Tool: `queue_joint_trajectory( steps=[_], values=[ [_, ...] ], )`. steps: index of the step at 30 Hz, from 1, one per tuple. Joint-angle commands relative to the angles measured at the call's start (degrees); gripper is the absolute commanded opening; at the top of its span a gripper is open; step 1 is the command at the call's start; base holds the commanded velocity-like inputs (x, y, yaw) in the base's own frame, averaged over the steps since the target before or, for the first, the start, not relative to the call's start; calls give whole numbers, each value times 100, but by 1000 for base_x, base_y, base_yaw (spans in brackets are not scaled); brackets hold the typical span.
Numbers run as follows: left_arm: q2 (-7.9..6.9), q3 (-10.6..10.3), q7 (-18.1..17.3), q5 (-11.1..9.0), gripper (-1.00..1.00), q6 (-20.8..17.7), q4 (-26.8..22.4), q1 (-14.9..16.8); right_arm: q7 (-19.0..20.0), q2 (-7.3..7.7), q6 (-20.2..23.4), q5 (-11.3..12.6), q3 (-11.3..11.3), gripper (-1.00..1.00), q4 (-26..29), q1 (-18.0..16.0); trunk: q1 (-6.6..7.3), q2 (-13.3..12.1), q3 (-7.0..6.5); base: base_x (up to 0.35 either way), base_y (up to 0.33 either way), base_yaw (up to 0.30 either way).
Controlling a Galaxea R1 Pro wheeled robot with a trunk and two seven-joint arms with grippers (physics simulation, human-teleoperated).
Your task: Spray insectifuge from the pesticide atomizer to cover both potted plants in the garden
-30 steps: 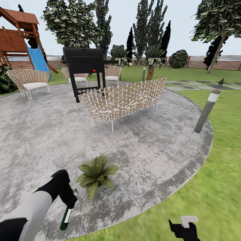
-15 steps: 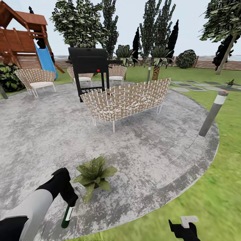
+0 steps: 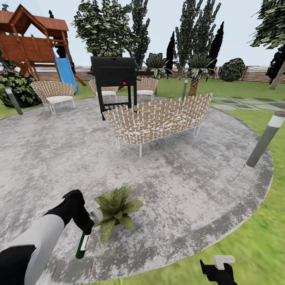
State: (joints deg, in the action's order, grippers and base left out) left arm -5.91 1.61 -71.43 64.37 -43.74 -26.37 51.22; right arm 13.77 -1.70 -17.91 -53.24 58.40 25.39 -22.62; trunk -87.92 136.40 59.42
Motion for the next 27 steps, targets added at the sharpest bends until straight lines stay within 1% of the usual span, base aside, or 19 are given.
queue_joint_trajectory(
  steps=[1,8,18,19,20,23,24,25,27],
  values=[
    [2,16,-46,40,-100,-49,-8,2,47,-6,-20,-28,49,100,11,-6,-1,2,6,236,-172,0],
    [3,-1,-46,45,-100,-47,-5,-4,47,-11,-20,-28,40,100,4,-6,-1,2,6,236,-175,25],
    [-5,-9,-46,59,-100,-46,4,-13,47,-15,-21,-33,31,100,-7,-6,-1,2,6,236,-184,264],
    [-6,-10,-46,86,-100,-46,14,-11,47,-15,-20,-31,31,100,-7,-6,-1,2,6,229,-187,278],
    [-5,-11,-49,151,-100,-47,25,-9,47,-15,-20,-29,31,100,-7,-7,-1,2,6,208,-179,279],
    [-6,4,-76,497,-100,-47,45,-3,47,-15,-20,-34,31,100,-7,-6,-1,2,6,132,-77,275],
    [-6,8,-138,598,-100,-47,52,-1,47,-15,-20,-32,31,100,-7,-6,-1,2,6,43,-18,163],
    [-10,5,-261,687,-100,-40,53,0,47,-15,-20,-30,35,100,-7,-6,-1,2,6,22,-9,84],
    [-11,-7,-611,952,-100,-4,28,-4,47,-15,-20,-28,39,100,-1,-6,-1,2,6,6,-3,24]
  ],
)
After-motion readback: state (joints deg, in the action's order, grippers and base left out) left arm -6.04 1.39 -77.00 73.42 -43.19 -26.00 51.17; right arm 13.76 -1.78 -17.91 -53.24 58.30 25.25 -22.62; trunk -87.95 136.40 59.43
